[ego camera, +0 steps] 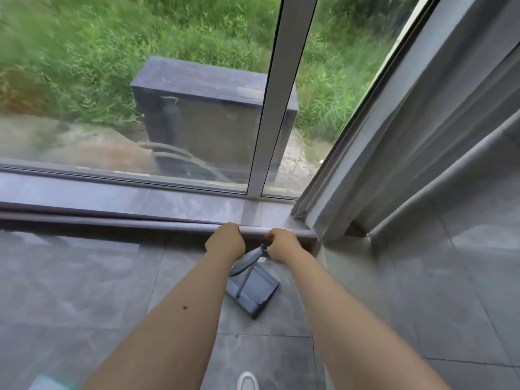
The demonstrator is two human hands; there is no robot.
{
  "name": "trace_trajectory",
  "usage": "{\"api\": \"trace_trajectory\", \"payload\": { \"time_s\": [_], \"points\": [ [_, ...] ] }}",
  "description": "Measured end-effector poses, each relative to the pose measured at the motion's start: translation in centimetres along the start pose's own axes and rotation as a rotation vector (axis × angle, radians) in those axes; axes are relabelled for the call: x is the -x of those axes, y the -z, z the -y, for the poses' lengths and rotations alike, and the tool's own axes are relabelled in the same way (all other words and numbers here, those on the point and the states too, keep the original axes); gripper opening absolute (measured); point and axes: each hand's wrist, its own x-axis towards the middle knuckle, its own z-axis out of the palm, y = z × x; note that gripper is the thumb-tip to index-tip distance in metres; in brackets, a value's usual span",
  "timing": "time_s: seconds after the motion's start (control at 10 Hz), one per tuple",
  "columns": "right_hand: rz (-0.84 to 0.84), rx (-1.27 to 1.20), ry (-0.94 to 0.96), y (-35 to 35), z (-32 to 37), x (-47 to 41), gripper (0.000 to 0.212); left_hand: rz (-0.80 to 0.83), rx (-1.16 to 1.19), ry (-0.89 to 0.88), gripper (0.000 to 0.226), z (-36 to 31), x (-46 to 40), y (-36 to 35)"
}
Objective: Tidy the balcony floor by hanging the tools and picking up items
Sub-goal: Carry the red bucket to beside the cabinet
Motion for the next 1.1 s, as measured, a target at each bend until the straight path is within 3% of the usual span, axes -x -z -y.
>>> {"api": "trace_trajectory", "payload": {
  "time_s": [0.3, 0.5, 0.6, 0.8, 1.1],
  "points": [
    [0.162, 0.157, 0.098, -3.3, -1.0, -4.7, 0.064, 0.196, -0.045, 0.091, 0.052, 2.3, -2.8, -6.0],
    [0.221, 0.192, 0.088, -4.8, -1.8, -6.2, 0.067, 0.195, 0.043, 0.144, 0.041, 2.6, -3.7, -7.9],
    [0.232, 0.204, 0.092, -5.0, -2.1, -6.6, 0.062, 0.203, 0.077, 0.15, 0.031, 3.0, -4.0, -8.0],
    [0.165, 0.114, 0.107, -5.3, -0.4, -6.3, 0.037, 0.201, 0.116, 0.168, 0.031, 4.5, -3.9, -6.4],
    [0.112, -0.087, 0.144, -8.6, 5.5, -3.9, 0.039, 0.186, 0.362, 0.201, 0.02, 10.9, -0.8, -1.8]
  ]
}}
